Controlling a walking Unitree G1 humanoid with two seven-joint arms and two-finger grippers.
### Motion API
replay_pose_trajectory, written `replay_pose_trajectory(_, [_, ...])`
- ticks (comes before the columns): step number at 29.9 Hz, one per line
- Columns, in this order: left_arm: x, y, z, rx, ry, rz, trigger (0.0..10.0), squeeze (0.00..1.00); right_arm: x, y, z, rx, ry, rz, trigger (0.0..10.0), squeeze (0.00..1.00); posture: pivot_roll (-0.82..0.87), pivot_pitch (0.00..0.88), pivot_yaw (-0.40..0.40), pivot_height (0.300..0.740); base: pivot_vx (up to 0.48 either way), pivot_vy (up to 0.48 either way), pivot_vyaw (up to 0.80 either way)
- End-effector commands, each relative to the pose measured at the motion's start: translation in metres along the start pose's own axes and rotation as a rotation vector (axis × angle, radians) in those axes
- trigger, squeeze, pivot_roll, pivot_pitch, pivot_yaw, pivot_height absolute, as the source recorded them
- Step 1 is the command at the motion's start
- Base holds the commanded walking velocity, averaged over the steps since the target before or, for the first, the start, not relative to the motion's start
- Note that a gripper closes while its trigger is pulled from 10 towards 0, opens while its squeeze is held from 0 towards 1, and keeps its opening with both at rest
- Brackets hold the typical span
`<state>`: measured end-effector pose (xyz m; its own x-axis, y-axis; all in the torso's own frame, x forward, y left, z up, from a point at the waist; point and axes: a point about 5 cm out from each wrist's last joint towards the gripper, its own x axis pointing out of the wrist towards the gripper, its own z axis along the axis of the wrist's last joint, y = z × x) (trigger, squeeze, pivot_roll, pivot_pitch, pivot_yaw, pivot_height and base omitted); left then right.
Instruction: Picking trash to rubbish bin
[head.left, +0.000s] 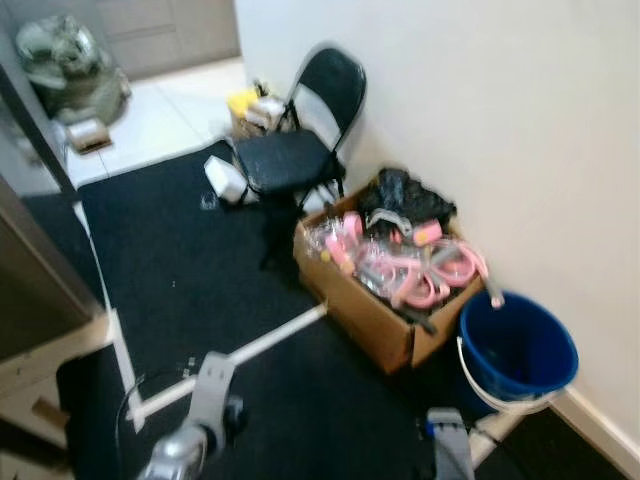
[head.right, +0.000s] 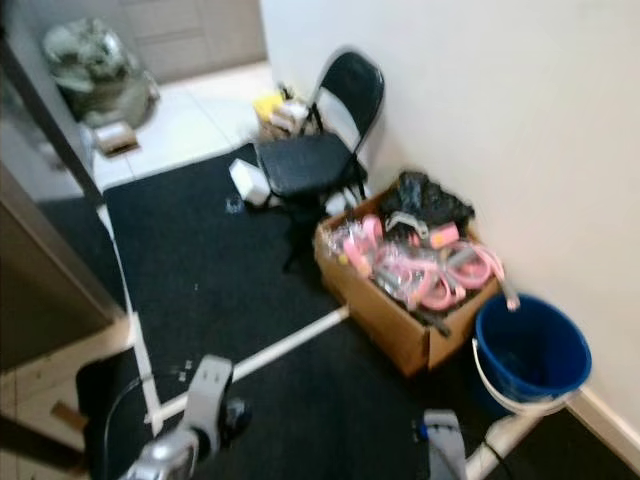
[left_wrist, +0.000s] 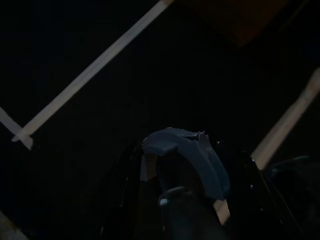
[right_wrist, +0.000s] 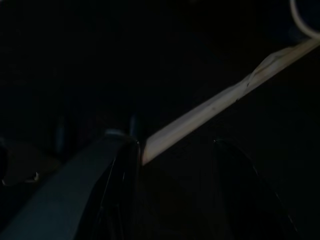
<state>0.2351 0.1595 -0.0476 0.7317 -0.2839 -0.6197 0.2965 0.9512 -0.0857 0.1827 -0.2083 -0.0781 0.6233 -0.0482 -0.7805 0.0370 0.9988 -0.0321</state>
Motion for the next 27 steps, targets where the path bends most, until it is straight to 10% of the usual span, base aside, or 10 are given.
replay_pose_trajectory(1, [-0.0032,0.0031,-0.008,-0.004,0.03,0.011,10.0,0.0,-0.0011,0.0065,-0.0099,0.024,0.032,0.012,10.0,0.0,0.04,0.114,0.023,0.74,0.341,0.0,0.0])
replay_pose_trajectory(27, [-0.0031,0.0049,-0.0049,-0.007,0.009,0.026,10.0,0.0,-0.0008,0.0063,-0.0086,0.016,0.031,0.016,10.0,0.0,0.05,0.114,0.024,0.74,0.224,0.0,0.0])
